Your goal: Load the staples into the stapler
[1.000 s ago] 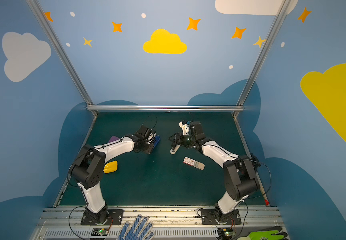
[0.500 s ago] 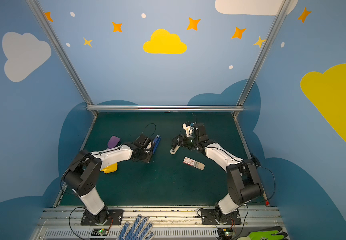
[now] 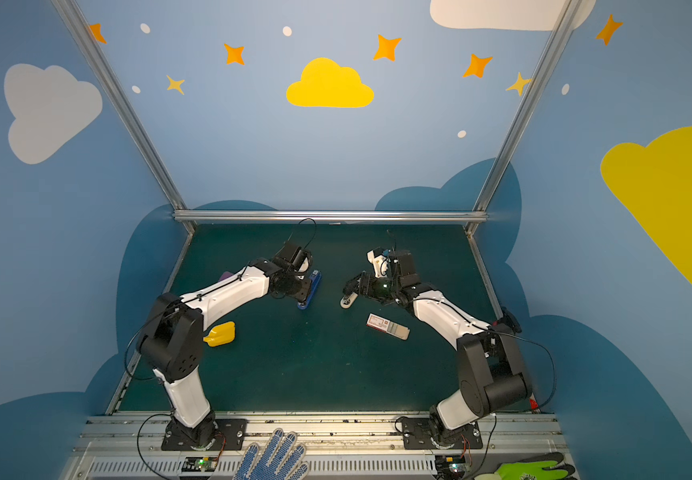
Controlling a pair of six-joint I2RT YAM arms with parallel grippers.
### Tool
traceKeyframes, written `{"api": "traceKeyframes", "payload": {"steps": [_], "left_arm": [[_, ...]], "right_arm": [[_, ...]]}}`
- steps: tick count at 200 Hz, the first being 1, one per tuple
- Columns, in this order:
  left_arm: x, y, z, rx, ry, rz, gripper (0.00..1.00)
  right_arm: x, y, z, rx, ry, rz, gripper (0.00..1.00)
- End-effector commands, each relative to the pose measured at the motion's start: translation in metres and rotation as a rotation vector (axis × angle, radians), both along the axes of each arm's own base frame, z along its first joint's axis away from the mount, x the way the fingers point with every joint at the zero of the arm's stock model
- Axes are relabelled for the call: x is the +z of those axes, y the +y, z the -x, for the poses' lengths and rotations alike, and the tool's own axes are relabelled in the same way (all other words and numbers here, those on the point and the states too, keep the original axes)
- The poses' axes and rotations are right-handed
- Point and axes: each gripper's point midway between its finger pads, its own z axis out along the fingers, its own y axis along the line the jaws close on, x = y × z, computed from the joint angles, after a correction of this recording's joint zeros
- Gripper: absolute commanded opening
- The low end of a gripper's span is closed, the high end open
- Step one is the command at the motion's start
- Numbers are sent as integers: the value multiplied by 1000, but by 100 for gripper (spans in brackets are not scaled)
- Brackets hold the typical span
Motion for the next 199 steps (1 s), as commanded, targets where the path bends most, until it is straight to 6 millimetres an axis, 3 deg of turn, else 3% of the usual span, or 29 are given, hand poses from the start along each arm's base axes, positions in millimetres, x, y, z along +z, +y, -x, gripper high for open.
{"api": "traceKeyframes", "payload": {"steps": [1, 24, 56, 98, 111, 138, 151, 199], "left_arm": [[-16, 12, 8, 8, 82, -73, 40], [-25, 10, 5, 9, 106, -79, 36], [-29, 1, -2, -9, 103, -59, 18], [-29, -13, -20, -26, 90, -30, 17], [-26, -17, -25, -26, 79, -14, 20], [-11, -20, -27, -12, 34, 13, 41], [2, -18, -25, -8, 3, 27, 46], [37, -7, -2, 11, -67, 89, 48]], "right_arm": [[9, -5, 3, -1, -25, -3, 52], [8, -6, 3, -2, -17, -5, 52], [4, -8, 4, -6, -4, -6, 52], [0, -13, 7, -17, 6, 9, 52], [-1, -15, 9, -21, 9, 14, 52], [0, -20, 12, -30, 4, 29, 52], [1, -24, 13, -35, 0, 41, 52], [-7, -39, 8, -85, 70, 164, 54]]}}
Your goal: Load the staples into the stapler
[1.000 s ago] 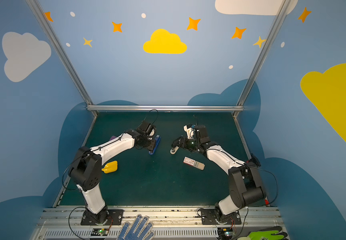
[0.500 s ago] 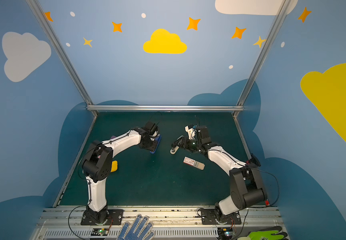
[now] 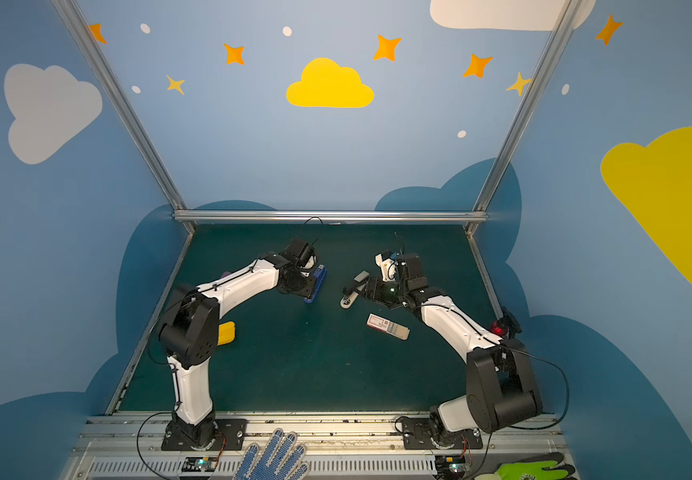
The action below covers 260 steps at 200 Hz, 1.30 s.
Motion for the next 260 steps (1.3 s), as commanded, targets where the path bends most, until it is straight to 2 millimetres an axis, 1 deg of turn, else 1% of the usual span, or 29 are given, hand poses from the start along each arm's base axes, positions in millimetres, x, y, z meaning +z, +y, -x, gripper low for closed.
{"api": "traceKeyframes", "payload": {"steps": [1, 14, 28, 52, 55, 65, 88, 89, 105, 116, 137, 153, 168, 172, 175, 183, 199, 209, 236, 251, 260], "left_arm": [[28, 0, 7, 16, -66, 66, 48], [34, -2, 15, 20, -83, 126, 50], [43, -12, 22, 4, -82, 204, 51], [57, -39, 28, -40, -54, 288, 51], [58, -46, 32, -58, -37, 305, 51], [63, -62, 33, -93, -25, 318, 51], [61, -95, 33, -155, 10, 292, 51], [66, -98, 31, -159, 1, 297, 51], [57, -116, 27, -184, 25, 262, 51], [50, -125, 24, -195, 39, 237, 51], [35, -126, 10, -178, 31, 127, 51], [22, -127, 3, -177, 32, 61, 51], [12, -131, -1, -180, 47, 40, 51], [9, -131, -2, -180, 52, 34, 51], [7, -132, -2, -178, 55, 30, 51], [3, -135, -3, -180, 63, 27, 49], [-7, -138, -4, -188, 74, 5, 40], [-13, -137, -4, -189, 80, -13, 36], [-28, -136, 0, -198, 111, -35, 17], [-36, -133, 3, -198, 125, -44, 10], [-40, -133, 5, -199, 131, -45, 8]], "right_arm": [[-3, -11, -3, -31, 41, 88, 54], [-5, -15, -4, -48, 60, 114, 54], [-6, -20, -4, -68, 64, 136, 54], [-4, -29, 3, -90, 63, 145, 53], [-3, -30, 4, -93, 61, 148, 53], [-3, -37, 8, -111, 60, 163, 53], [-4, -56, 21, -156, 63, 190, 53], [-4, -57, 21, -158, 62, 190, 53], [-3, -72, 30, -195, 58, 200, 53], [-3, -81, 36, -216, 47, 200, 53], [-1, -94, 44, -257, 18, 195, 53], [4, -100, 48, -285, -30, 184, 53], [6, -106, 48, -328, -91, 170, 54], [12, -107, 47, -335, -124, 163, 54], [6, -108, 50, -334, -128, 165, 54], [9, -110, 50, -348, -174, 156, 55], [14, -115, 53, -366, -214, 156, 57], [16, -117, 54, -366, -220, 157, 57], [15, -117, 55, -361, -209, 157, 57], [15, -116, 54, -363, -210, 150, 57], [15, -115, 53, -362, -210, 145, 57]]}}
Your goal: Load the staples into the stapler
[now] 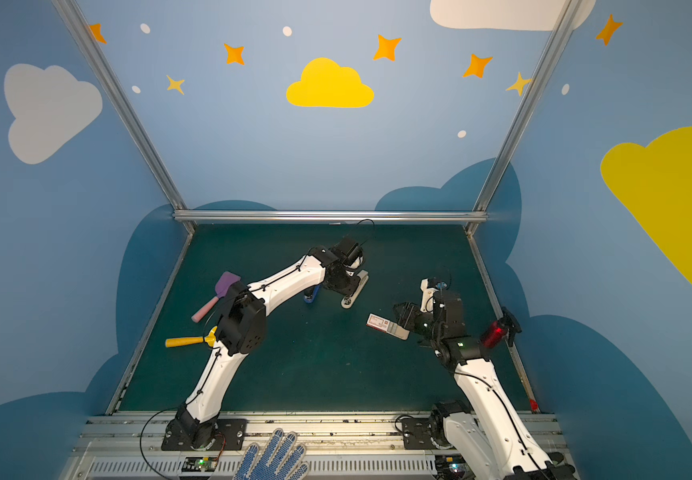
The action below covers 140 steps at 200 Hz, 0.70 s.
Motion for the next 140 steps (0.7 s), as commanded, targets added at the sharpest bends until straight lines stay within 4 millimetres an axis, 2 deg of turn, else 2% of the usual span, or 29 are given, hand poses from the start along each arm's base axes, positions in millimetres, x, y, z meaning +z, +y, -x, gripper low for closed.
{"api": "traceKeyframes", "payload": {"steps": [1, 31, 140], "left_arm": [[-23, 11, 14, -10, 61, -61, 8], [-33, 13, 21, -13, 82, -65, 4], [-69, 23, 35, -15, 152, -97, 4]], "right_arm": [[8, 0, -6, -6, -37, -7, 57], [11, 1, -8, -5, -38, -12, 57], [16, 0, -9, -13, -49, -19, 57]]}}
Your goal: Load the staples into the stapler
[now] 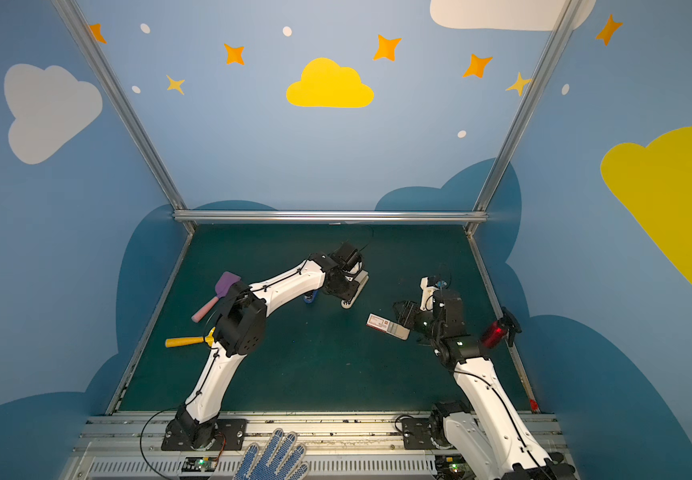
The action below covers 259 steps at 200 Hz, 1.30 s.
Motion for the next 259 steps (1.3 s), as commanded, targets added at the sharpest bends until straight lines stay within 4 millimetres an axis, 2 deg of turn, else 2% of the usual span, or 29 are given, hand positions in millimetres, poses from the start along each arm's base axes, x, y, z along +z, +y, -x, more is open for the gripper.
{"api": "traceKeyframes", "payload": {"steps": [1, 49, 71, 105, 139, 172, 219, 243, 259], "left_arm": [[-49, 21, 28, -3, 147, -99, 4], [-57, 21, 33, 8, 179, -91, 4], [-47, 24, 29, 24, 148, -86, 4], [-27, 54, 11, 53, 50, -189, 4], [-14, 80, 3, 123, 31, -180, 4], [-4, 79, 3, 143, 17, -154, 4], [-26, 71, 12, 151, 79, -128, 12], [-40, 67, 20, 145, 119, -98, 4], [-51, 69, 26, 143, 145, -112, 4]], "right_arm": [[14, -1, -5, -10, -36, -13, 57], [17, -1, -6, -13, -43, -20, 57], [15, -2, -5, -16, -39, -18, 57], [16, 0, -6, -13, -41, -31, 57], [13, 2, -7, -11, -33, -43, 57], [10, 6, -8, -1, -22, -70, 58], [11, 7, -8, 0, -13, -77, 58], [11, 4, -7, -7, -33, -62, 58], [13, 4, -6, -7, -40, -63, 58]]}}
